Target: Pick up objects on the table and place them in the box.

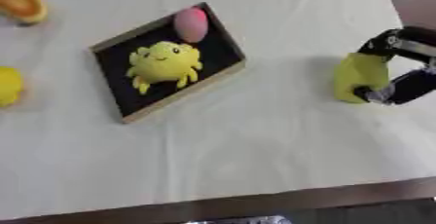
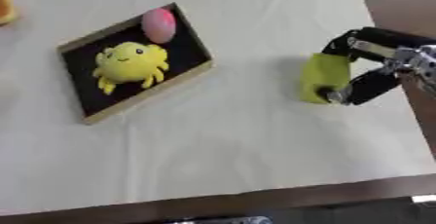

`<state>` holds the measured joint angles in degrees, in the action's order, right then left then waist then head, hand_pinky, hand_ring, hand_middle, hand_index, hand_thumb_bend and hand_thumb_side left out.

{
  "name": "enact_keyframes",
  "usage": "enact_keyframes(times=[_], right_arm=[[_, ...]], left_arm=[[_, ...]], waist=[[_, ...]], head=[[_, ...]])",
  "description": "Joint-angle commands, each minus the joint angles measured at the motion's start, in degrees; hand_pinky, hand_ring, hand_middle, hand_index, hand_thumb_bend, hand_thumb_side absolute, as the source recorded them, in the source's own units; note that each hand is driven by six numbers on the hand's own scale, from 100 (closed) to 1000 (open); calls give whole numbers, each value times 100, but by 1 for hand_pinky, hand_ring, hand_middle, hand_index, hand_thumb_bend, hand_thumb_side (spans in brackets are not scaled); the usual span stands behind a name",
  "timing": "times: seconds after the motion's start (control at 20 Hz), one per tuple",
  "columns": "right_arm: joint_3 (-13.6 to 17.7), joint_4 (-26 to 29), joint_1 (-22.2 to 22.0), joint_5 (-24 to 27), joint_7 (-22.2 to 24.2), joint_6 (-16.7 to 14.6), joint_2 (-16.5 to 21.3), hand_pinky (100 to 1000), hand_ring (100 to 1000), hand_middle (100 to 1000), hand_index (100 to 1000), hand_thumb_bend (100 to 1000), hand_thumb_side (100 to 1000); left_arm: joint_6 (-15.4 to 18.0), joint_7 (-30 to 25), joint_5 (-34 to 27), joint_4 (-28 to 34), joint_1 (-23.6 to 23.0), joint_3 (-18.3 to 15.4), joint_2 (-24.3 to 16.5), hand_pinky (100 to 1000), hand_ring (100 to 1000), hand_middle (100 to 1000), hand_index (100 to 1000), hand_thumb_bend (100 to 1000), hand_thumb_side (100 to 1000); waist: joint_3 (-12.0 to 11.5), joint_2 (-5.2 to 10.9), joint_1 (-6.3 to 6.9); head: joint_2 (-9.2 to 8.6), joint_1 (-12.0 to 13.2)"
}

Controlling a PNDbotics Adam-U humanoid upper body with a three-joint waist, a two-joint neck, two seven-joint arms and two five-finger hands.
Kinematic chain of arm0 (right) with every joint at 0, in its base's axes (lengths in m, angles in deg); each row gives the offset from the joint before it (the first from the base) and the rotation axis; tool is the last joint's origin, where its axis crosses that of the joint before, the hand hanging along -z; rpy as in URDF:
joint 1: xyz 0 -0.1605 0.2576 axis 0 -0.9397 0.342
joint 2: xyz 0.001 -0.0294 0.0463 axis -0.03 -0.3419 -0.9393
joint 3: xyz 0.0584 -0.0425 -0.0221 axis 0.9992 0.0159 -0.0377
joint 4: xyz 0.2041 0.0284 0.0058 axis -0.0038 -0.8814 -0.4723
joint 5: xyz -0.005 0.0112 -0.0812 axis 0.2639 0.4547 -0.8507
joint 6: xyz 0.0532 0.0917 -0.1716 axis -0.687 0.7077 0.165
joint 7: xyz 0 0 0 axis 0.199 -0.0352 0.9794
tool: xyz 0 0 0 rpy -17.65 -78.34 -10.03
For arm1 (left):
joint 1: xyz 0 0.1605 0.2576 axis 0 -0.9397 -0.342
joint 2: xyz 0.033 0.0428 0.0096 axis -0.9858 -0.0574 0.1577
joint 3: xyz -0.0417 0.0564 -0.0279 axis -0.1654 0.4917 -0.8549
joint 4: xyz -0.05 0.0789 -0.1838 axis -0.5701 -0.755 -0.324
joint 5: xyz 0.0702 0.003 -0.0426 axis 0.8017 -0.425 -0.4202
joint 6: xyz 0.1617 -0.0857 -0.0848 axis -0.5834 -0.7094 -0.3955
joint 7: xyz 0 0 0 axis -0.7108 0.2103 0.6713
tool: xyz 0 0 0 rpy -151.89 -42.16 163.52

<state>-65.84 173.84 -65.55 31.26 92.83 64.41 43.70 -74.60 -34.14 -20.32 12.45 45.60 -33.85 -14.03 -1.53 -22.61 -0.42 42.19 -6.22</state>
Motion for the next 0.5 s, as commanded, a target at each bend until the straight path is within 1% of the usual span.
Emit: enact_keyframes(times=[0.05, 0.15, 0.3, 0.4, 0.5], right_arm=[[112, 153, 99, 76, -219, -2, 138, 702, 619, 466, 588, 125, 141], [151, 251, 134, 97, -300, -20, 149, 704, 618, 468, 592, 100, 143], [264, 558, 348, 113, -328, -68, 197, 708, 620, 473, 601, 100, 162], [294, 804, 603, 84, -260, -104, 243, 710, 621, 476, 605, 100, 169], [240, 1019, 974, 42, -104, -153, 255, 712, 625, 482, 612, 100, 194]], left_arm=[[8, -8, -19, 93, 87, -37, -119, 839, 930, 882, 986, 415, 622], [7, -9, -18, 95, 78, -38, -126, 839, 931, 882, 986, 414, 622], [8, -4, -17, 100, 69, -42, -144, 839, 931, 881, 986, 414, 622], [8, -8, -15, 108, 74, -35, -147, 839, 931, 880, 985, 414, 621], [3, -23, -13, 116, 84, -18, -145, 839, 931, 880, 985, 414, 621]], waist=[[2, 75, 45], [3, 85, 39], [4, 114, 23], [-3, 134, 9], [-18, 157, -8]], head=[[-58, 2], [-60, 9], [-51, 23], [-49, 20], [-45, 7]])
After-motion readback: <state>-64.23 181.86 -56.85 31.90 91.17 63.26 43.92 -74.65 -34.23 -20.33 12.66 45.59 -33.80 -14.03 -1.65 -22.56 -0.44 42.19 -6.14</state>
